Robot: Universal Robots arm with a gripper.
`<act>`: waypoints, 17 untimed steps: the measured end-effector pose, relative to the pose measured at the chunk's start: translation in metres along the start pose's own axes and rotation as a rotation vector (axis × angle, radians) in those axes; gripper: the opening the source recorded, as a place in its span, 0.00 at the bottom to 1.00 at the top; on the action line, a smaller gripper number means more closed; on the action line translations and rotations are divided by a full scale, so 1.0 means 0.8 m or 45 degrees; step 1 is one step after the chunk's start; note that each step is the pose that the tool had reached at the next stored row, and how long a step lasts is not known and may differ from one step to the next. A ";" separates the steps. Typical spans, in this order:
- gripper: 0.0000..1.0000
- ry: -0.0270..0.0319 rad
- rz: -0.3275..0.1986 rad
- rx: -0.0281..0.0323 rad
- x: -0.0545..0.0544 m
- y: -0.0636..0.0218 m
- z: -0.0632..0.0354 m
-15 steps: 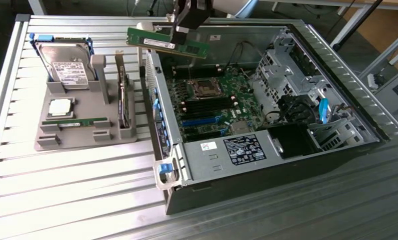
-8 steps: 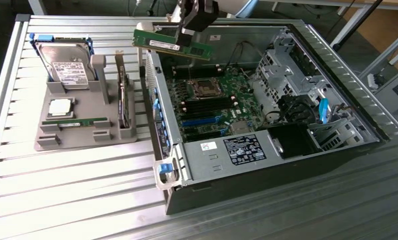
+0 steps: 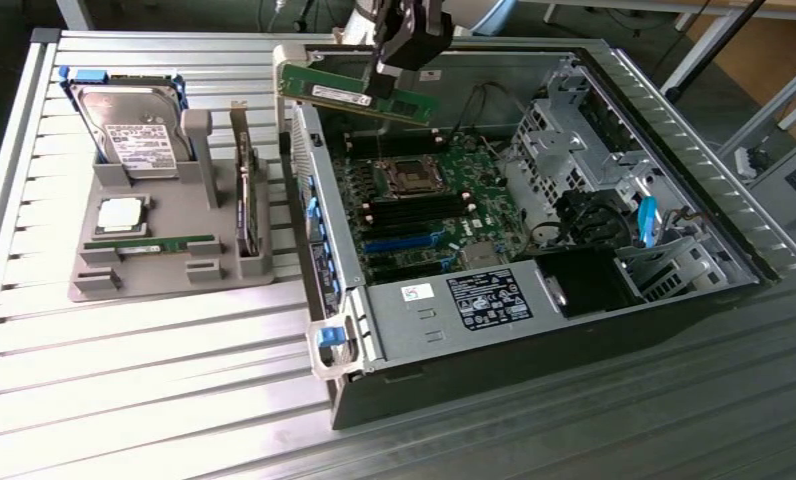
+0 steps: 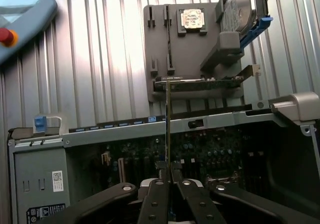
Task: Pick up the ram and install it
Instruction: 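Pick up the ram and move it above insertion slot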
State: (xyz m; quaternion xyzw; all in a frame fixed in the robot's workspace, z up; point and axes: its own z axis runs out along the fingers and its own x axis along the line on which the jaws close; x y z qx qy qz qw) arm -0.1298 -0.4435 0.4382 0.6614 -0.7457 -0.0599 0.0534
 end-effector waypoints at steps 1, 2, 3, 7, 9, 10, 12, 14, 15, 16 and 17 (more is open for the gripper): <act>0.11 0.0002 0.000 -0.0010 0.000 -0.001 0.000; 0.11 0.0015 0.000 -0.0108 -0.001 -0.011 0.005; 0.11 0.0015 0.000 -0.0120 -0.001 -0.012 0.005; 0.11 0.0019 0.000 -0.0151 -0.002 -0.016 0.006; 0.11 0.0036 0.001 -0.0300 -0.003 -0.031 0.012; 0.11 0.0037 0.001 -0.0307 -0.004 -0.031 0.012; 0.11 0.0039 0.001 -0.0321 -0.004 -0.033 0.013; 0.11 0.0040 0.001 -0.0332 -0.004 -0.034 0.014; 0.11 0.0041 0.001 -0.0338 -0.004 -0.035 0.014; 0.11 0.0041 0.001 -0.0344 -0.004 -0.036 0.014; 0.11 0.0042 0.001 -0.0350 -0.004 -0.036 0.015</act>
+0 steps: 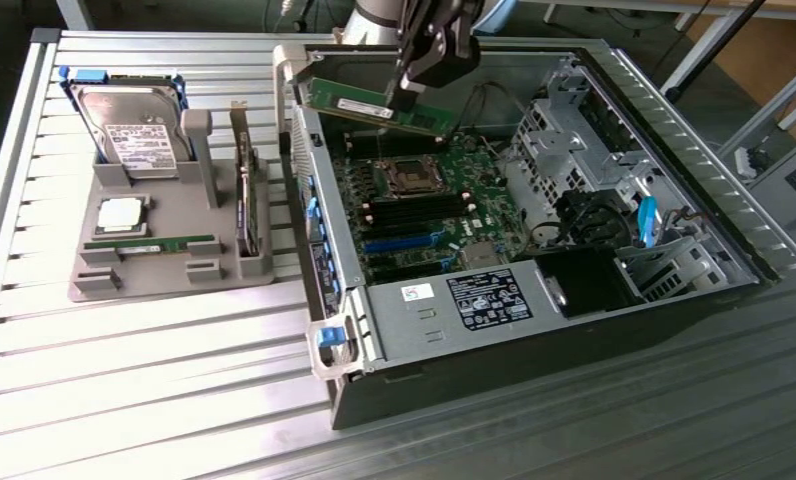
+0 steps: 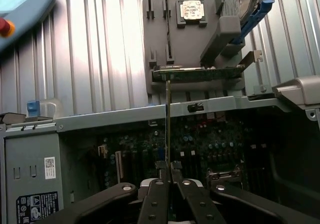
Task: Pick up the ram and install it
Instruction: 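Pick up the ram and move it above insertion slot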
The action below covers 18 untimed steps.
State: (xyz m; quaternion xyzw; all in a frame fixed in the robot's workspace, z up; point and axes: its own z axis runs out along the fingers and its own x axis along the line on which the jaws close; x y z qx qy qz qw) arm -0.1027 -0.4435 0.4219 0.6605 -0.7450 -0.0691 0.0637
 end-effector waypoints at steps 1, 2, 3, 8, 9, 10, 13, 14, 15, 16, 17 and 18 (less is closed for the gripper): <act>0.11 0.0001 0.000 -0.0007 0.000 -0.001 0.000; 0.11 0.0002 0.000 -0.0011 0.000 -0.001 0.001; 0.11 0.0015 0.000 -0.0121 -0.002 -0.015 0.006; 0.11 0.0019 0.000 -0.0157 -0.002 -0.020 0.008; 0.11 0.0020 0.000 -0.0161 -0.002 -0.020 0.008; 0.11 0.0020 0.000 -0.0165 -0.002 -0.021 0.009; 0.11 0.0022 0.000 -0.0178 -0.003 -0.023 0.010; 0.11 0.0024 0.000 -0.0182 -0.003 -0.023 0.010; 0.11 0.0024 0.000 -0.0192 -0.003 -0.025 0.011; 0.11 0.0025 0.000 -0.0202 -0.003 -0.027 0.012; 0.11 0.0026 0.000 -0.0210 -0.003 -0.028 0.013; 0.11 0.0028 0.000 -0.0221 -0.003 -0.030 0.014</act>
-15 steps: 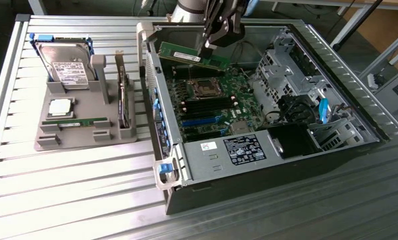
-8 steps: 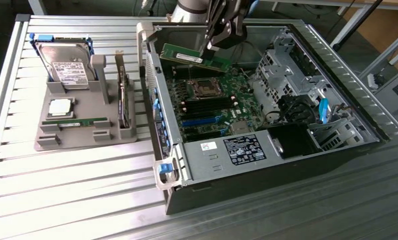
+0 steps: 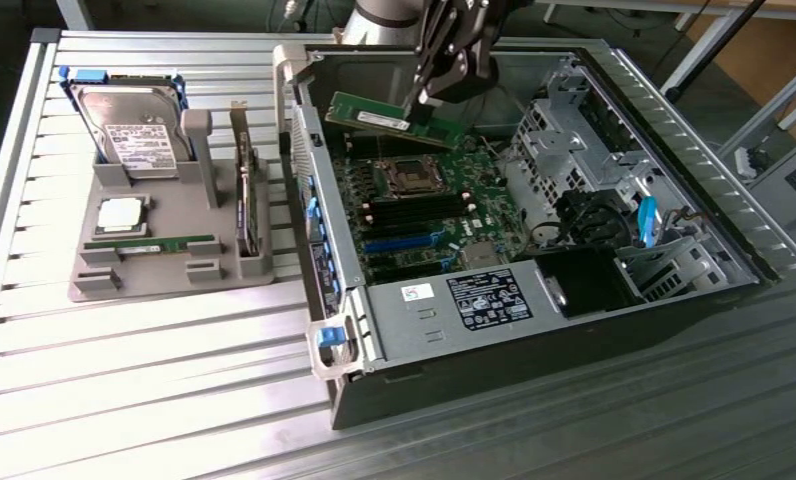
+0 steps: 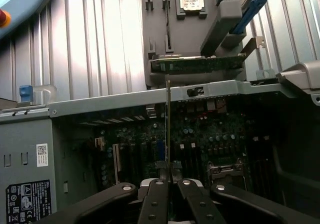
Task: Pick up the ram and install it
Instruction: 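Pick up the ram and move it above insertion slot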
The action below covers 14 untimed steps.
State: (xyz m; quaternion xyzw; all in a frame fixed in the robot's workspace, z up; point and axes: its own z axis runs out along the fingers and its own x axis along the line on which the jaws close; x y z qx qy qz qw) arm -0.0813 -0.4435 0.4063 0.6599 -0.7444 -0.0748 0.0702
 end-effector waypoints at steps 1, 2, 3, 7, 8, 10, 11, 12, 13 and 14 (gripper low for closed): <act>0.11 0.0000 0.000 -0.0003 0.000 0.000 0.000; 0.11 0.0000 0.000 -0.0005 0.000 -0.001 0.001; 0.11 0.0001 0.000 -0.0011 0.000 -0.002 0.002; 0.11 0.0003 0.000 -0.0029 -0.001 -0.005 0.006; 0.11 0.0003 0.000 -0.0032 -0.001 -0.006 0.006; 0.11 0.0004 0.000 -0.0041 -0.001 -0.008 0.008; 0.11 0.0005 0.000 -0.0046 -0.001 -0.008 0.009; 0.11 0.0006 0.000 -0.0051 -0.001 -0.009 0.009; 0.11 0.0006 0.000 -0.0056 -0.001 -0.010 0.010; 0.11 0.0007 0.000 -0.0062 -0.001 -0.012 0.011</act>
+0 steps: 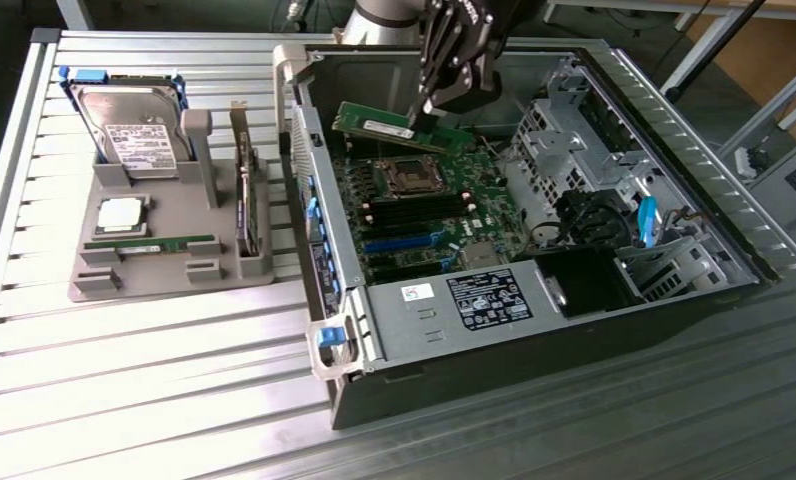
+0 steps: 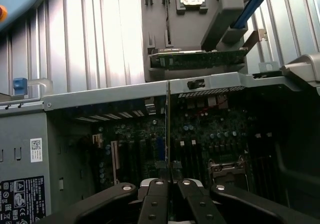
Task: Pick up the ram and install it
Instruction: 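Pick up the ram and move it above insertion slot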
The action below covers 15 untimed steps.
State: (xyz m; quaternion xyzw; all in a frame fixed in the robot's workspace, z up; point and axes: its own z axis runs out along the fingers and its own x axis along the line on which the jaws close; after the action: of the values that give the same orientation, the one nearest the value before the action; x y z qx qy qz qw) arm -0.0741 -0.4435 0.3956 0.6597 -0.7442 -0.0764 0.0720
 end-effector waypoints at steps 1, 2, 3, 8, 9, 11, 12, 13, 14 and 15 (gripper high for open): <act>0.11 0.0001 0.000 -0.0007 0.000 -0.001 0.001; 0.11 0.0002 0.000 -0.0012 0.000 -0.002 0.002; 0.11 0.0002 0.000 -0.0017 0.000 -0.003 0.003; 0.11 0.0005 0.000 -0.0033 -0.001 -0.006 0.007; 0.11 0.0006 0.000 -0.0039 -0.001 -0.008 0.007; 0.11 0.0006 0.000 -0.0046 -0.001 -0.009 0.008; 0.11 0.0005 0.000 -0.0049 -0.001 -0.010 0.009; 0.11 0.0007 0.000 -0.0054 -0.001 -0.011 0.010; 0.11 0.0007 0.000 -0.0056 -0.001 -0.012 0.011; 0.11 0.0007 0.000 -0.0059 -0.001 -0.012 0.011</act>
State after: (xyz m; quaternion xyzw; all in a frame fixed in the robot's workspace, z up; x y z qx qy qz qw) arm -0.0662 -0.4435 0.3850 0.6595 -0.7440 -0.0780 0.0738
